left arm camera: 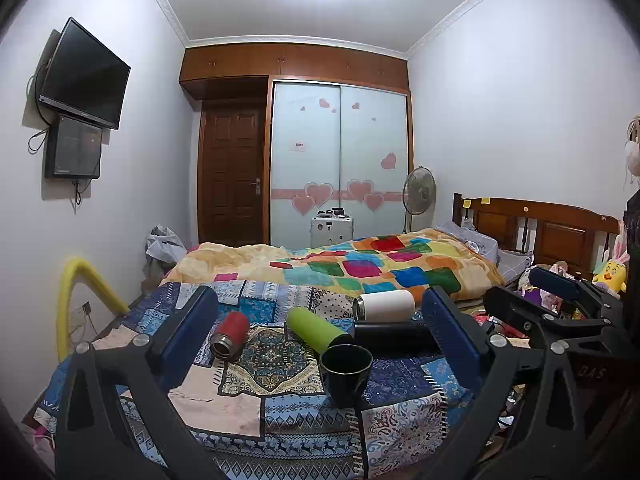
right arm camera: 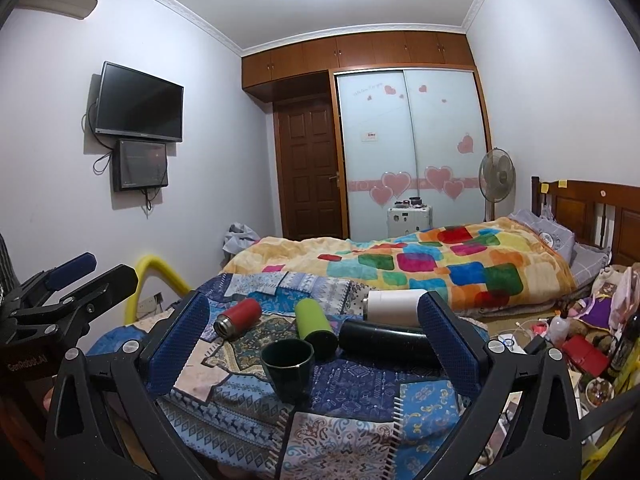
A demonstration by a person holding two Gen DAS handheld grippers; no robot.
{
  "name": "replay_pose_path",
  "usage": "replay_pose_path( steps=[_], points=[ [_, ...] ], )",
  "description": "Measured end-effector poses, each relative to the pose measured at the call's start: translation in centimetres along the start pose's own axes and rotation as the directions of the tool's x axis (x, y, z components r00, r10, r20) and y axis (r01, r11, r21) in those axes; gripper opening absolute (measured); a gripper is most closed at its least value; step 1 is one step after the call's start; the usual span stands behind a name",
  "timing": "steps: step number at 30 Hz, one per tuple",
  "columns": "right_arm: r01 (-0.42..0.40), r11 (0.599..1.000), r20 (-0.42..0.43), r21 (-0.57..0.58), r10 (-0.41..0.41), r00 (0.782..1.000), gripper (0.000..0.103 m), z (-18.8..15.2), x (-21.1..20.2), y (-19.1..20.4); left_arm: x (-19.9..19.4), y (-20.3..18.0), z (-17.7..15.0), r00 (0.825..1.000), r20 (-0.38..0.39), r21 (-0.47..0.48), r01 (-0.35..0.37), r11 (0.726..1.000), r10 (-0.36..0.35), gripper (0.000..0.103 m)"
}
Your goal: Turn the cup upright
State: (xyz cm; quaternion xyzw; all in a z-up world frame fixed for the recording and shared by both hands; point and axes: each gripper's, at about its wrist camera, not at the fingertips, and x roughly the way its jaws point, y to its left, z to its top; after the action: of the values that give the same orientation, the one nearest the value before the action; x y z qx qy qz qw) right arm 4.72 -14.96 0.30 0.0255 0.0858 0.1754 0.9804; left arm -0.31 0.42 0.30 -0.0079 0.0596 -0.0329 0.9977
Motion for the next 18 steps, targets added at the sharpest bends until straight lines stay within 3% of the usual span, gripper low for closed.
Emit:
replay_pose_path(
  steps=[18],
  points=[
    [0.002, 1.0, 0.001, -0.001, -0.002, 1.0, 0.103, 0.14, -0.03, -0.04, 0.43, -0.07, -0.16, 1.0, -0.01, -0.001, 0.004, 1.0, -0.004, 0.103]
  ],
)
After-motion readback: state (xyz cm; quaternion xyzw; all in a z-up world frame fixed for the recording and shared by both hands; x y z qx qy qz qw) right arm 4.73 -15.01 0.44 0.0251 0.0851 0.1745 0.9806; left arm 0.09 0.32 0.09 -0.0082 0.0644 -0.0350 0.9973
